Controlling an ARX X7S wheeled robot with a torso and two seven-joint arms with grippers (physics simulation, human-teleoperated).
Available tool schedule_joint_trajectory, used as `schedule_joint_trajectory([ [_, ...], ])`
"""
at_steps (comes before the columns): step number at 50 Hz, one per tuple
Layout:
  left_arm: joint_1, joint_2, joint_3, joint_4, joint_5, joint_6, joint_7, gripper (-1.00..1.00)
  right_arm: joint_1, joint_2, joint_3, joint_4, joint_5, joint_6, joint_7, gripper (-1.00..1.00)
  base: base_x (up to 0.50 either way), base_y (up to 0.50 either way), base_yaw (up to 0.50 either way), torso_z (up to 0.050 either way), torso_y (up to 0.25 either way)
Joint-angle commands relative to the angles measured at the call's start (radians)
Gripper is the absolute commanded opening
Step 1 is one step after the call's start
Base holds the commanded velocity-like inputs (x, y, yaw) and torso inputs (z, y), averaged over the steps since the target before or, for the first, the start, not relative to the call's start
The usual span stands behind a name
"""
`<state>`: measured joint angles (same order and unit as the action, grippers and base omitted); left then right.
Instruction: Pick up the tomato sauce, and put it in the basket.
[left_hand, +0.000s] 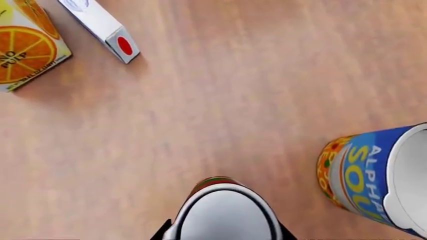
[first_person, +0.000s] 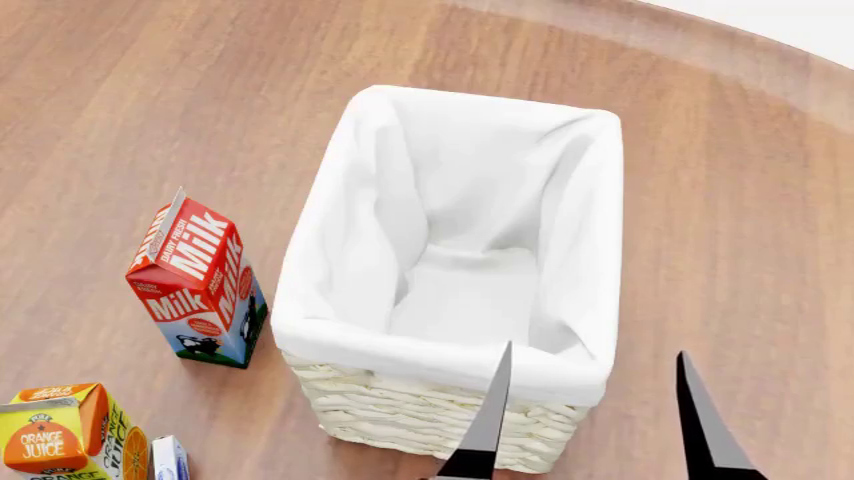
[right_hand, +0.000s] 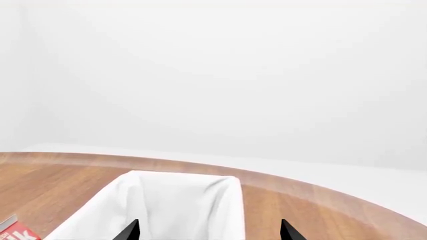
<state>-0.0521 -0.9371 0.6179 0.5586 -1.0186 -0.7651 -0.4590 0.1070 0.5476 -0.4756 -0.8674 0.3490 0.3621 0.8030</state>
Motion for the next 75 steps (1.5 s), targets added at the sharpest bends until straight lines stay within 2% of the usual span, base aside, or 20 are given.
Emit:
schedule_joint_trajectory([
  [1, 0.004, -0.001, 0.006, 0.009, -0.003, 0.004, -0.01, -1.0, -0.001, -0.002, -0.005, 0.008, -0.003, -0.01, -0.002, 1.0, 0.0, 0.0, 0.0, 0.0, 0.0],
  [17, -0.019, -0.028, -0.036, 0.083, -0.073, -0.007, -0.054, -1.0, -0.005, -0.005, -0.009, 0.019, -0.004, -0.026, -0.004, 1.0, 0.0, 0.0, 0.0, 0.0, 0.0],
  [20, -0.027, -0.037, -0.035, 0.104, -0.049, -0.006, -0.059, -1.0, -0.01, -0.003, -0.007, 0.022, -0.005, -0.034, -0.004, 1.0, 0.0, 0.0, 0.0, 0.0, 0.0],
  [30, -0.057, -0.097, -0.112, 0.189, -0.14, 0.014, -0.092, -1.0, -0.012, -0.003, -0.012, 0.022, -0.007, -0.037, -0.002, 1.0, 0.0, 0.0, 0.0, 0.0, 0.0],
  [35, -0.093, -0.131, -0.15, 0.277, -0.25, 0.007, -0.133, -1.0, -0.008, -0.006, -0.015, 0.029, -0.008, -0.04, -0.005, 1.0, 0.0, 0.0, 0.0, 0.0, 0.0],
  [41, -0.127, -0.155, -0.179, 0.323, -0.308, 0.011, -0.154, -1.0, -0.001, -0.004, -0.013, 0.021, -0.001, -0.031, -0.004, 1.0, 0.0, 0.0, 0.0, 0.0, 0.0],
  [52, -0.191, -0.18, -0.203, 0.379, -0.36, -0.002, -0.181, -1.0, 0.001, 0.001, -0.012, 0.006, 0.0, -0.021, 0.003, 1.0, 0.0, 0.0, 0.0, 0.0, 0.0],
  [56, -0.276, -0.193, -0.225, 0.393, -0.461, -0.014, -0.213, -1.0, 0.001, 0.003, -0.011, -0.003, 0.001, -0.015, 0.008, 1.0, 0.0, 0.0, 0.0, 0.0, 0.0],
  [61, -0.485, -0.194, -0.235, 0.405, -0.631, -0.066, -0.269, -1.0, 0.001, 0.005, -0.011, -0.008, 0.001, -0.011, 0.01, 1.0, 0.0, 0.0, 0.0, 0.0, 0.0],
  [70, -0.823, -0.123, -0.18, 0.363, -0.842, -0.173, -0.365, -1.0, 0.006, 0.007, -0.016, -0.015, 0.002, -0.004, 0.01, 1.0, 0.0, 0.0, 0.0, 0.0, 0.0],
  [75, -1.058, -0.054, -0.143, 0.283, -0.944, -0.232, -0.402, -1.0, 0.01, 0.006, -0.017, -0.015, 0.003, -0.002, 0.011, 1.0, 0.0, 0.0, 0.0, 0.0, 0.0],
])
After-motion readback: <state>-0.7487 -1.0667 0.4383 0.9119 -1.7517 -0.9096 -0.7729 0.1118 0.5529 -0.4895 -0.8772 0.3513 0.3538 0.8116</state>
